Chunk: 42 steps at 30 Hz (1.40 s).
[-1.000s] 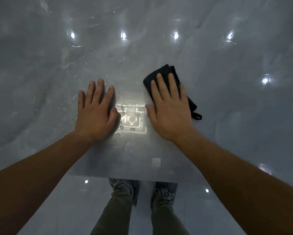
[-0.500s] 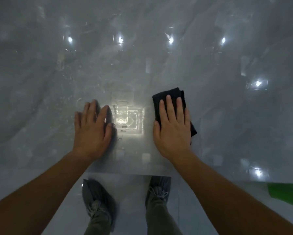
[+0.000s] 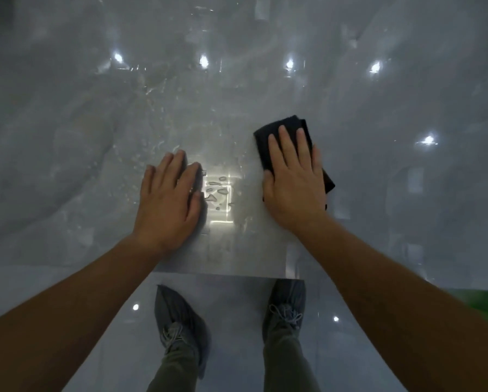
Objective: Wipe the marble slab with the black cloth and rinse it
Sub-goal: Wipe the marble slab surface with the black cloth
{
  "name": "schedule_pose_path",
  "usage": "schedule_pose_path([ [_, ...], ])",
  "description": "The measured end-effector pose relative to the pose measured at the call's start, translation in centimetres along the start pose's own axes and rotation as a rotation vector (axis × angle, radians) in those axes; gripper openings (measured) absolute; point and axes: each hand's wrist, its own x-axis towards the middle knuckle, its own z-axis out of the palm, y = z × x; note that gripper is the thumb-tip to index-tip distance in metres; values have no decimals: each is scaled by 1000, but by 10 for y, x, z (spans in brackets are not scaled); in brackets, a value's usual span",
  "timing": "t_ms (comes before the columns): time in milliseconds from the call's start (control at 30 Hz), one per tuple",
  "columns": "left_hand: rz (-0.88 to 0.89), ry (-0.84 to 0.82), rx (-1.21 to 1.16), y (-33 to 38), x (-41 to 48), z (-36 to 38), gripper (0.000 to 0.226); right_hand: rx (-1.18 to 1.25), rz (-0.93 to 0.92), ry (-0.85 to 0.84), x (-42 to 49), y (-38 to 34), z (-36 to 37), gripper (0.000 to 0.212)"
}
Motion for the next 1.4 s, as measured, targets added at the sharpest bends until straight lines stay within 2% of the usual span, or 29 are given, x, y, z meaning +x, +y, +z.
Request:
schedule_pose_path([
  [67, 1, 8, -22, -4, 0, 0, 56, 37, 94, 30, 13, -23, 2, 65],
  [100, 3, 9, -28, -6, 0, 1, 56, 24, 84, 35, 13, -33, 4, 65],
  [233, 28, 8, -26, -16, -7, 1, 59, -97, -195, -22, -37, -62, 21, 60],
  [333, -11, 12, 40, -28, -16, -2, 60, -119, -259, -56, -55, -53, 23, 57],
  [400, -61, 8, 94, -45, -22, -4, 63, -132, -183, -56, -45, -45, 21, 59],
  [467, -119, -11, 141, -63, -26, -5, 67, -79, 12, -4, -23, -46, 17, 63],
  [533, -150, -38, 152, -79, -28, -7, 69, -42, 165, 25, -5, -70, 20, 66],
  [567, -152, -49, 139, -85, -29, -7, 70, -50, 165, 31, 0, -87, 24, 66],
  [700, -122, -57, 116, -93, -34, -8, 69, -94, -138, -31, -24, -140, 43, 62],
  [767, -116, -53, 97, -93, -35, -8, 69, -86, -185, -59, -32, -134, 42, 61],
  [833, -105, -48, 66, -94, -36, -10, 68, -82, -130, -56, -21, -118, 37, 60],
  [933, -116, -27, 25, -101, -38, -13, 66, -23, 123, 4, 22, -106, 24, 60],
  [1000, -114, -21, 17, -107, -39, -14, 65, 17, 211, 35, 43, -120, 24, 60],
  [1067, -105, -8, -5, -111, -42, -15, 64, 19, 133, 34, 40, -145, 30, 60],
  [1167, -102, 15, -48, -115, -45, -17, 62, -21, -157, -12, -4, -176, 44, 61],
  [1267, -86, 15, -46, -116, -48, -18, 62, -58, -337, -88, -46, -168, 51, 60],
  [1333, -75, -2, -30, -116, -49, -17, 64, -83, -363, -90, -51, -139, 45, 59],
  [1400, -67, -14, -18, -117, -49, -16, 67, -95, -254, -60, -41, -105, 33, 60],
])
